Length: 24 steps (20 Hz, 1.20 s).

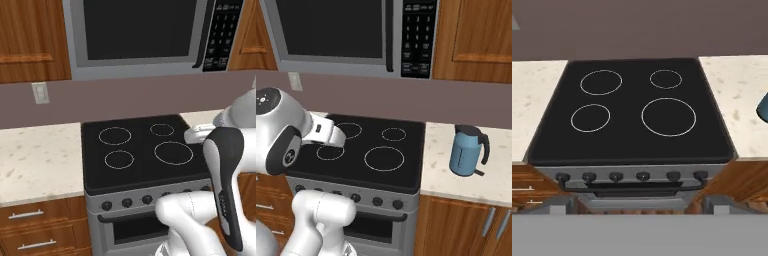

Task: Navigate to the toaster oven.

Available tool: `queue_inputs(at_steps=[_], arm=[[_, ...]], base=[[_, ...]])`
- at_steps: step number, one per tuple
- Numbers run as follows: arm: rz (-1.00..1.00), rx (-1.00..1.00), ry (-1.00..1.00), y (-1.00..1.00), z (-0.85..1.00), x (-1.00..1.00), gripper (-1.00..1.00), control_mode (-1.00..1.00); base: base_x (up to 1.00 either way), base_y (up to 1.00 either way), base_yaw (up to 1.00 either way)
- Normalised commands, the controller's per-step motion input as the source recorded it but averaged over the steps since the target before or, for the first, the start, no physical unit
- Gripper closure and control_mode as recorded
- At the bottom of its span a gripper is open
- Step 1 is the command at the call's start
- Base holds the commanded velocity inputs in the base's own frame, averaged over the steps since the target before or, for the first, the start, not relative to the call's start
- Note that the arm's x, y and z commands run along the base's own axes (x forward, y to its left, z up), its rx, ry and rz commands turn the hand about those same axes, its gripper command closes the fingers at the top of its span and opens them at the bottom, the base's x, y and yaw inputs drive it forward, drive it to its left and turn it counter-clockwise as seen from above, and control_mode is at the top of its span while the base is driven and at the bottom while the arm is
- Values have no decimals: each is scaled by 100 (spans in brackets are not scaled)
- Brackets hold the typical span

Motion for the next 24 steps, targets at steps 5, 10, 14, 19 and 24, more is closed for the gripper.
queue_inputs(at_steps=[5,10,14,19,24], arm=[[0,0,0,0,0,0,-100,100],[0,0,0,0,0,0,-100,100],[0,0,0,0,0,0,-100,100],[0,0,0,0,0,0,-100,100],[0,0,0,0,0,0,-100,100]], base=[[-91,-96,-4],[-82,-97,-24],[-26,-81,-62],[0,-22,-92],[0,0,-100]])
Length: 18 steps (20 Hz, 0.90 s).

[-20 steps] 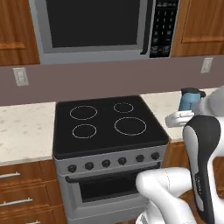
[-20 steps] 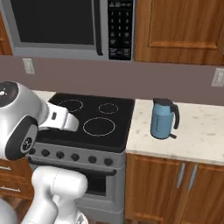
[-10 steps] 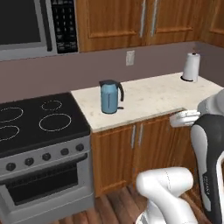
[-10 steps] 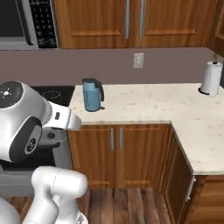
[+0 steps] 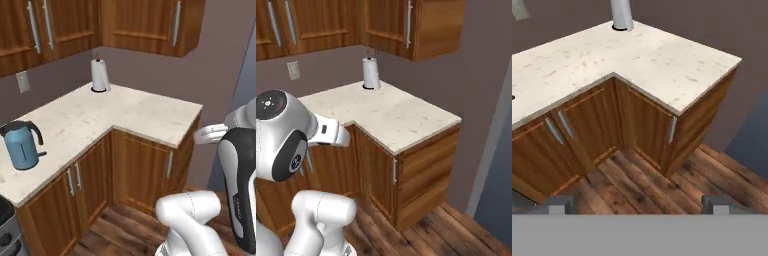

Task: Navigate to the toaster oven.

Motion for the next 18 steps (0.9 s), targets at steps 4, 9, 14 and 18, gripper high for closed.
queue_inputs(at_steps=[4,9,14,18], arm=[[0,0,0,0,0,0,-100,100],[0,0,0,0,0,0,-100,100],[0,0,0,0,0,0,-100,100],[0,0,0,0,0,0,-100,100]], base=[[0,0,-100],[0,0,-100],[0,0,-100],[0,0,-100]])
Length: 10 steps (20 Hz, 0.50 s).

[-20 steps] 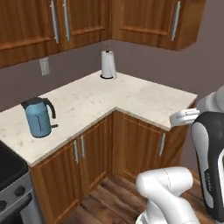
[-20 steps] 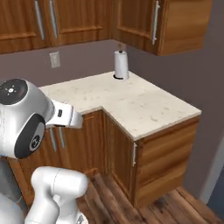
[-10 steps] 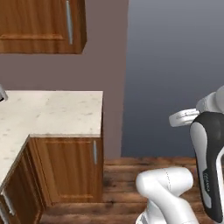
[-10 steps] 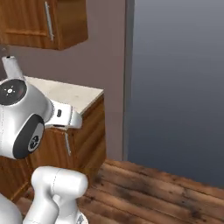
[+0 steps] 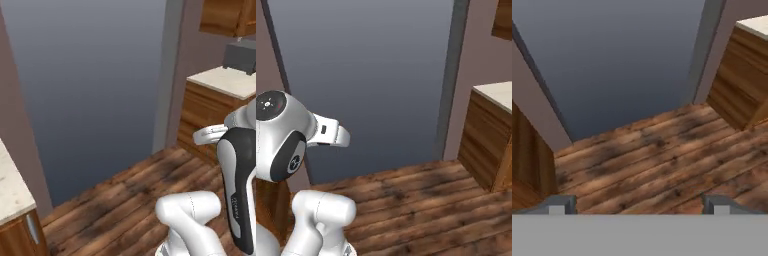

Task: Navigate to the toaster oven.

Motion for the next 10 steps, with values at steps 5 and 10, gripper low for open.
queue_inputs(at_steps=[5,10], arm=[[0,0,0,0,0,0,-100,100],[0,0,0,0,0,0,-100,100]], base=[[0,0,-100],[2,-4,-96]])
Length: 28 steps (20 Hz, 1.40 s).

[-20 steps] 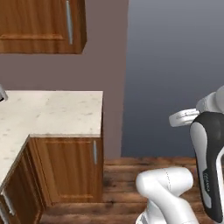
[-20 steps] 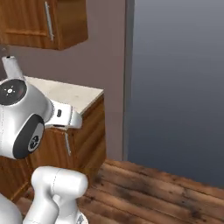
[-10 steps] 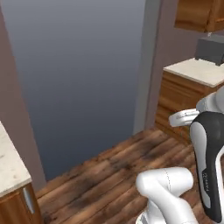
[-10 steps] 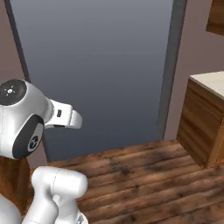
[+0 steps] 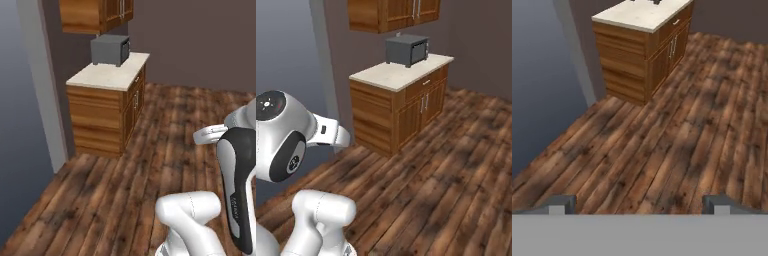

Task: Navigate to the toaster oven.

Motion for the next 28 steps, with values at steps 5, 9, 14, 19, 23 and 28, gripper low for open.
queue_inputs(at_steps=[5,9,14,19,23,28], arm=[[0,0,0,0,0,0,-100,100],[0,0,0,0,0,0,-100,100],[0,0,0,0,0,0,-100,100],[0,0,0,0,0,0,-100,100],[0,0,0,0,0,0,-100,100],[0,0,0,0,0,0,-100,100]], base=[[80,-62,-38],[100,-86,0],[100,-87,1],[100,-67,4],[100,-42,15],[100,-21,24]])
